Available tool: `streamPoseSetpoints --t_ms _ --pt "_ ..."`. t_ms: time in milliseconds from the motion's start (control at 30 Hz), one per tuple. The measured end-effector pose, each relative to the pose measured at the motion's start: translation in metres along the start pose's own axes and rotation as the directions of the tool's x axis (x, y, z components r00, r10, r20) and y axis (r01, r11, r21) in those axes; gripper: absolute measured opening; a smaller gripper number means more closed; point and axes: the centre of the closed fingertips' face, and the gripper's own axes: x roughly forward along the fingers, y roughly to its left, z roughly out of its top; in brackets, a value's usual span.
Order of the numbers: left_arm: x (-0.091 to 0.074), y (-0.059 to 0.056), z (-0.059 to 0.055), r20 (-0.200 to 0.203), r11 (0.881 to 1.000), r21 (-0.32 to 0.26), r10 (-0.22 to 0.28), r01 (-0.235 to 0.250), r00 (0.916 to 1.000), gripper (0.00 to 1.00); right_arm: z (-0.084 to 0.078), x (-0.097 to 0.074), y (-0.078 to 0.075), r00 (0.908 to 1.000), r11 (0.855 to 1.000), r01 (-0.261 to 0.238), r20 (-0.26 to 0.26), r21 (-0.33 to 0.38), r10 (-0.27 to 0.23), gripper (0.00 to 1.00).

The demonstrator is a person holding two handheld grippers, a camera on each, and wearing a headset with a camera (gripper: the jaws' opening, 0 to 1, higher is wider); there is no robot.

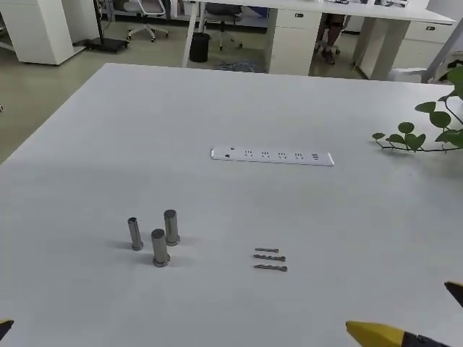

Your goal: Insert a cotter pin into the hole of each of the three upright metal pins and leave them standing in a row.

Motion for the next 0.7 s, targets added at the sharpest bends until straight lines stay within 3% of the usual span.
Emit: streamPoseSetpoints --t_ms 433,700 --pt "0.0005 -0.0022 -0.0041 -0.029 1.000 -0.001 -0.010 0.010 0.9995 0.99 -0.0034 -0.0035 0.0040 1.0000 1.000 0.003 -0.005 0.007 -0.003 0.95" --pt "-0.0001 -0.0045 -0.0009 -0.010 1.000 0.000 -0.016 0.016 0.9998 0.99 -0.0046 -0.0048 0.0025 0.9999 1.000 0.009 -0.013 0.006 -0.009 0.95"
